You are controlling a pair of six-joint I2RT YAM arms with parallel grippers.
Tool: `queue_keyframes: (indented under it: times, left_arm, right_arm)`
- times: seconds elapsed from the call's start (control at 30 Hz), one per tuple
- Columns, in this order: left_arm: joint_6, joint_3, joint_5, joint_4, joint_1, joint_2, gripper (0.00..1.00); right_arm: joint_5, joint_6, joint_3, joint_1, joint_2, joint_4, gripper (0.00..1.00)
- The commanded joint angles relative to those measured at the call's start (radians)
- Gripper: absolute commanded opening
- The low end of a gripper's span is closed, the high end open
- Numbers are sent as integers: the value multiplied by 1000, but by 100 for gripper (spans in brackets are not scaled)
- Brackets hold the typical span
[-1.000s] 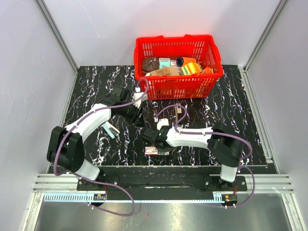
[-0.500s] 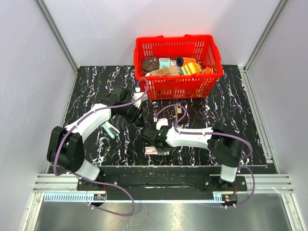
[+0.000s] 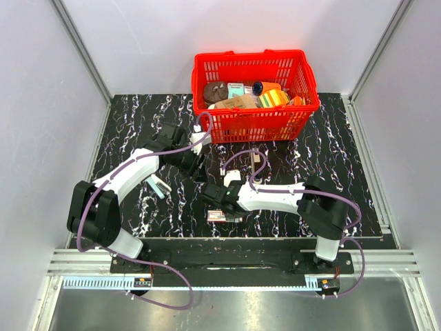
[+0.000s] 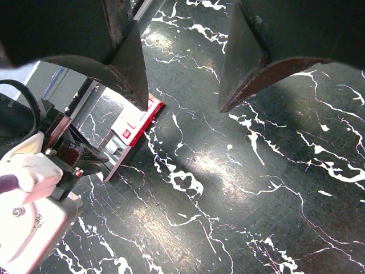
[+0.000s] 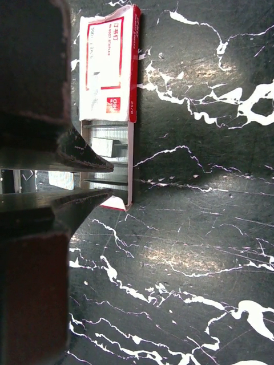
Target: Unload the staples from the stapler
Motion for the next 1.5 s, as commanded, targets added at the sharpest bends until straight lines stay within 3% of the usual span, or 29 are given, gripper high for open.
queue_keyframes:
  times: [0.0,0.57,1.2,1.47]
  left_arm:
    - [-1,4,31,26,-2,-17,56]
    - [-1,14,30,16,-2,-17,57]
    - [15,40,33,-21,-2,-28,57]
    - [18,38,31,-21,-2,-29,57]
  right_arm:
    - [18,21,21,17,-15,-24,17]
    - [8,18,27,25,0,-27,17]
    - [4,9,40,25,11,-33,28]
    - [22,24,-48,25,-131,24,28]
